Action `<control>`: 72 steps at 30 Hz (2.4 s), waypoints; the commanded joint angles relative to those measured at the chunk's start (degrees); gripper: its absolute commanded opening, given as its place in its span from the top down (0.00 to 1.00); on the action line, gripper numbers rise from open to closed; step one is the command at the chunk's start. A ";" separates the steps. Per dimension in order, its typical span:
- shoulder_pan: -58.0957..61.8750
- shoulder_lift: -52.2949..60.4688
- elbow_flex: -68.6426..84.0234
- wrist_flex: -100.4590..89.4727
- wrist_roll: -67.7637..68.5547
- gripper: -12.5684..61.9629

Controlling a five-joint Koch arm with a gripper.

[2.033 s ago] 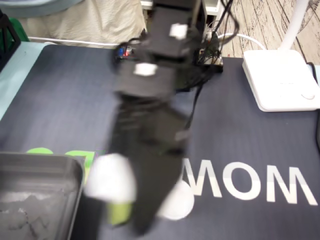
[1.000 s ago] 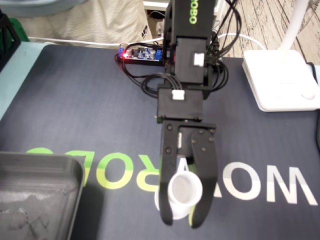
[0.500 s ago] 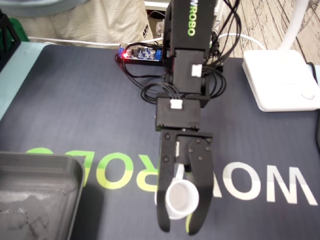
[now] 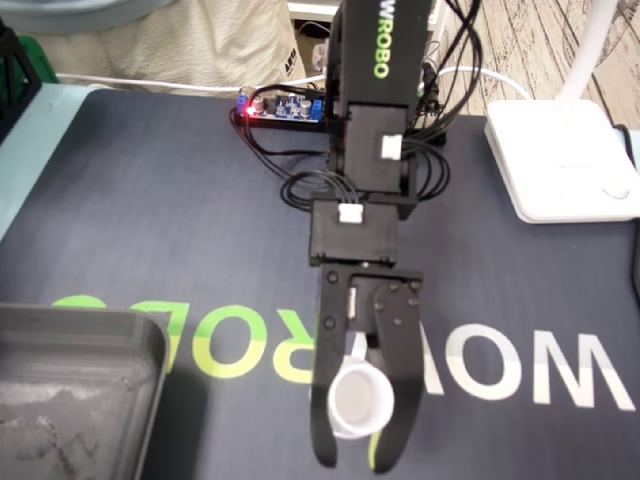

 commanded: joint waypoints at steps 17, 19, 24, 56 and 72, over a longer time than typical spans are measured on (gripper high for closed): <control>0.53 4.92 -1.58 -4.66 0.35 0.56; 0.62 7.56 -1.58 -4.22 0.53 0.53; 0.53 15.82 0.62 -1.93 3.52 0.53; 2.99 47.46 35.95 11.43 82.35 0.37; 3.87 47.55 43.77 13.97 85.52 0.37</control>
